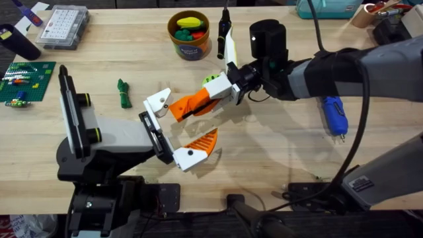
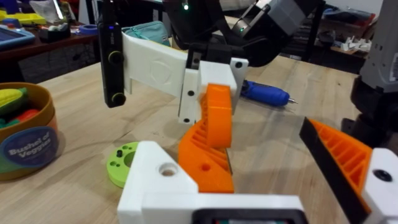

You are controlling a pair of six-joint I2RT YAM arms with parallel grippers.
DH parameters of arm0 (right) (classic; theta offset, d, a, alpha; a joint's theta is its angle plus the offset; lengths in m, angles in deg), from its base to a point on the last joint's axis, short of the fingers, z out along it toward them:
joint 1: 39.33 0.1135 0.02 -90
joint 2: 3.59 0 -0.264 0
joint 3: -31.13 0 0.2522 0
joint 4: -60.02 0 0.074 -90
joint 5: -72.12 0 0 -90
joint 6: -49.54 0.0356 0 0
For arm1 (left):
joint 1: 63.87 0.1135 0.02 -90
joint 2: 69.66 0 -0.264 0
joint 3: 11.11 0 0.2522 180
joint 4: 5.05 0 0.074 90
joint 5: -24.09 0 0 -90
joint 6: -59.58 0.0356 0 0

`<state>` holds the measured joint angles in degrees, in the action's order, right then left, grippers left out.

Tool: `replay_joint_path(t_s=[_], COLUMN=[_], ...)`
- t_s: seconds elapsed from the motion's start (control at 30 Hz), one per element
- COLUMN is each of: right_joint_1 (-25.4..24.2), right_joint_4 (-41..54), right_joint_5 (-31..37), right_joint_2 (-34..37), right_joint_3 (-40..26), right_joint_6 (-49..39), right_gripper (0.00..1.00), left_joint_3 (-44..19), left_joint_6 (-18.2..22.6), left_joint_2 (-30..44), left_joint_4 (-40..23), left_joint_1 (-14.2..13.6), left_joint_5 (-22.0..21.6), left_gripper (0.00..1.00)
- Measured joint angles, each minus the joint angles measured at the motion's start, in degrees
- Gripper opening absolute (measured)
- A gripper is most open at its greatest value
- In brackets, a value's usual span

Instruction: Pick up the gripper from the table and insert it into the empty holder that is missing its gripper. Then pick up a screw, insert it into the mounting hole, and use the screwdriver to tighten it. Finally, clean up the table by picking up the vegetable and placing it into the bucket.

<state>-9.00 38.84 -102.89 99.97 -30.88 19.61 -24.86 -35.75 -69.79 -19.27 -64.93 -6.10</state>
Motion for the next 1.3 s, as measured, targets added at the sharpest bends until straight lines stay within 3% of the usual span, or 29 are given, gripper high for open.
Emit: replay_joint_path(t_s=[0.33, 1.3], right_joint_1=[-0.02, -0.02], right_joint_4=[1.18, -4.62], right_joint_5=[-0.05, 0.47], right_joint_2=[0.08, -0.96], right_joint_3=[0.09, 0.20], right_joint_6=[0.29, 1.59], right_gripper=[0.013, 0.013], left_joint_3=[-0.27, -0.29], left_joint_6=[-0.09, 0.19], left_joint_2=[0.12, 0.13], left_joint_4=[-3.24, -4.25], left_joint_1=[0.12, 0.12], left_joint_5=[-0.67, -0.92], left_gripper=[0.988, 0.988])
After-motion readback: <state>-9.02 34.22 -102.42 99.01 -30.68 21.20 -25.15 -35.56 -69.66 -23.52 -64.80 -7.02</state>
